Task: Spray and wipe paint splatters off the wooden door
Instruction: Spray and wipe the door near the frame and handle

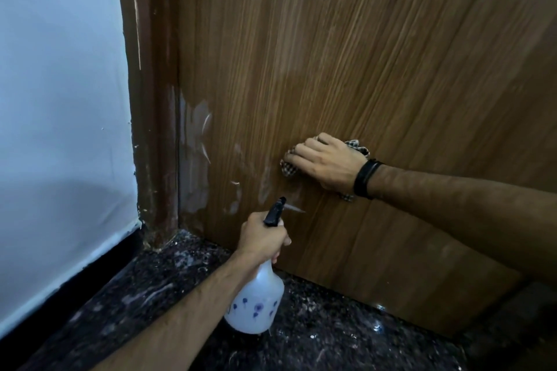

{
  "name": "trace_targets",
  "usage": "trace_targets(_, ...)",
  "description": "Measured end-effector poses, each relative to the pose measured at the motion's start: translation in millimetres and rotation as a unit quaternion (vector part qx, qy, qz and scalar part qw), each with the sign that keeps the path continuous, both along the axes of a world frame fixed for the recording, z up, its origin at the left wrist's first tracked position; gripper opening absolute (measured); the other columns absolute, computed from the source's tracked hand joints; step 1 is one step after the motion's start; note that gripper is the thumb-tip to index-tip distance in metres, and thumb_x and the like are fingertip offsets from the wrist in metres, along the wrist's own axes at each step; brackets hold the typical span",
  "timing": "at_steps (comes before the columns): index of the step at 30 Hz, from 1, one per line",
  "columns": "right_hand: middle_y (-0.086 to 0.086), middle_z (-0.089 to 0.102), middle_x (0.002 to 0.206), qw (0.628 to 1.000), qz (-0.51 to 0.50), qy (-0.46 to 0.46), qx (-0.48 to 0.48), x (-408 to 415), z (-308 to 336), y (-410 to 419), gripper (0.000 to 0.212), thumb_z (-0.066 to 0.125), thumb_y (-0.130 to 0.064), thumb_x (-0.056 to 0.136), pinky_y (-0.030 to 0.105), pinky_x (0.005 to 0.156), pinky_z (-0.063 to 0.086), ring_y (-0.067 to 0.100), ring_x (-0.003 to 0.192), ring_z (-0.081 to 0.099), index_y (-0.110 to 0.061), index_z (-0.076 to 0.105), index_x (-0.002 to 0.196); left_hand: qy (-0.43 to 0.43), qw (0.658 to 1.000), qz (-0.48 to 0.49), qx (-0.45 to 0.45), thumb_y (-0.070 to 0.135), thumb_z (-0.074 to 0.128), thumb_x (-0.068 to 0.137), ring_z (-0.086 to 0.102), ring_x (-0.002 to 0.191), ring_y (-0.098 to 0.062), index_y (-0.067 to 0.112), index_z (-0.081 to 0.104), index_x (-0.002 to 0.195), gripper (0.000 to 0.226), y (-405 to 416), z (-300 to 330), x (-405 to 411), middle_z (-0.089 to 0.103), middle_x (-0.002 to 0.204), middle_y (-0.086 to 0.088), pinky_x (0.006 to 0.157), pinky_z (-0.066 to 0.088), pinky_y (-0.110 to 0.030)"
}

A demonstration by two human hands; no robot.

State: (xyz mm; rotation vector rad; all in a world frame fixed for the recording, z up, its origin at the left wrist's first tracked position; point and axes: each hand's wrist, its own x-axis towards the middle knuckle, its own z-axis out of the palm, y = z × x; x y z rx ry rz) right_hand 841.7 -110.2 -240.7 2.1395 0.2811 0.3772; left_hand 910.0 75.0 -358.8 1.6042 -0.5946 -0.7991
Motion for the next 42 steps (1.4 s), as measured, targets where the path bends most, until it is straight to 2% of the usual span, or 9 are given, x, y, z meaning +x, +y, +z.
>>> trace_targets(5, 0.007, 0.060, 0.111, 0.996, -0.015, -0.050, 0.068, 4.3, -6.5, 7.2, 0.041, 0.058, -0.015, 0.088, 0.037, 0.077, 0.046, 0.025, 0.091, 0.058, -0.009, 0.059, 0.129, 0.006, 1.000, -0.003, -0.008, -0.004, 0.068, 0.079, 0.049, 0.047, -0.017, 0.016, 0.058, 0.076, 0.023, 0.8, -7.1, 8.7, 0.055, 0.050, 0.007, 0.053, 0.044, -0.030)
trace_targets(12, 0.007, 0.062, 0.117, 0.977, 0.049, 0.201, -0.053, 2.6, -54.9, -9.3, 0.034, 0.063, -0.022, 0.088, 0.037, 0.081, 0.050, 0.025, 0.101, 0.060, -0.014, 0.066, 0.121, 0.008, 1.000, -0.003, 0.013, -0.004, 0.069, 0.080, 0.049, 0.046, -0.016, 0.016, 0.058, 0.078, 0.023, 3.9, -16.2, 18.0, 0.056, 0.059, -0.002, 0.050, 0.043, -0.028)
trace_targets(20, 0.008, 0.060, 0.115, 0.999, -0.002, -0.009, 0.034, 13.9, -24.4, 4.1, 0.046, 0.047, -0.021, 0.090, 0.038, 0.078, 0.045, 0.027, 0.095, 0.058, -0.009, 0.058, 0.133, 0.005, 1.000, 0.014, 0.018, -0.006, 0.068, 0.079, 0.048, 0.045, -0.018, 0.015, 0.056, 0.074, 0.026, 3.8, -26.7, 29.0, 0.054, 0.054, 0.000, 0.053, 0.044, -0.030)
trace_targets(27, 0.008, 0.061, 0.118, 0.993, 0.004, 0.116, 0.006, -2.7, -46.1, -0.1, 0.068, 0.084, -0.032, 0.069, 0.039, 0.082, 0.048, 0.027, 0.100, 0.060, -0.010, 0.062, 0.130, -0.025, 0.997, -0.036, 0.059, -0.006, 0.067, 0.079, 0.050, 0.045, -0.016, 0.016, 0.056, 0.073, 0.025, 8.3, -27.5, 24.3, 0.054, 0.051, 0.000, 0.050, 0.044, -0.028)
trace_targets(29, 0.008, 0.060, 0.120, 0.995, -0.034, 0.092, 0.013, -3.2, -38.8, 4.2, 0.082, 0.086, -0.035, 0.061, 0.039, 0.082, 0.047, 0.027, 0.101, 0.059, -0.009, 0.058, 0.134, -0.037, 0.995, -0.062, 0.067, -0.005, 0.068, 0.079, 0.050, 0.044, -0.015, 0.014, 0.057, 0.074, 0.023, 9.3, -26.9, 22.3, 0.055, 0.050, 0.001, 0.049, 0.044, -0.027)
trace_targets(33, 0.006, 0.059, 0.114, 0.998, -0.055, 0.020, 0.039, 5.4, -29.8, 12.0, 0.065, 0.073, -0.026, 0.072, 0.037, 0.078, 0.043, 0.025, 0.094, 0.057, -0.010, 0.058, 0.133, -0.040, 0.996, -0.064, 0.053, -0.006, 0.068, 0.079, 0.048, 0.042, -0.017, 0.013, 0.057, 0.074, 0.023, 8.0, -23.9, 20.5, 0.055, 0.047, 0.004, 0.049, 0.042, -0.028)
trace_targets(38, 0.005, 0.053, 0.129, 0.975, -0.038, 0.218, -0.031, 6.5, -55.4, 3.2, 0.044, 0.051, -0.024, 0.092, 0.038, 0.089, 0.042, 0.026, 0.111, 0.053, -0.016, 0.055, 0.135, -0.056, 0.995, -0.061, 0.064, -0.006, 0.069, 0.077, 0.049, 0.042, -0.017, 0.015, 0.053, 0.070, 0.027, 9.6, -20.6, 23.1, 0.052, 0.048, 0.001, 0.047, 0.043, -0.027)
trace_targets(40, 0.007, 0.048, 0.136, 0.947, -0.056, 0.310, -0.058, 8.9, -65.1, 3.8, 0.046, 0.059, -0.026, 0.093, 0.041, 0.095, 0.041, 0.028, 0.119, 0.050, -0.018, 0.052, 0.138, -0.046, 0.996, -0.049, 0.062, -0.006, 0.069, 0.077, 0.049, 0.043, -0.016, 0.015, 0.056, 0.071, 0.026, 10.5, -22.5, 27.4, 0.053, 0.050, 0.001, 0.051, 0.044, -0.028)
trace_targets(42, 0.006, 0.054, 0.129, 0.958, -0.033, 0.277, -0.063, 13.5, -62.6, 4.5, 0.054, 0.073, -0.032, 0.082, 0.041, 0.090, 0.045, 0.027, 0.112, 0.056, -0.019, 0.058, 0.132, -0.033, 0.997, -0.032, 0.057, -0.005, 0.067, 0.078, 0.049, 0.045, -0.018, 0.015, 0.058, 0.074, 0.023, 11.7, -25.0, 32.8, 0.055, 0.053, 0.000, 0.054, 0.045, -0.030)
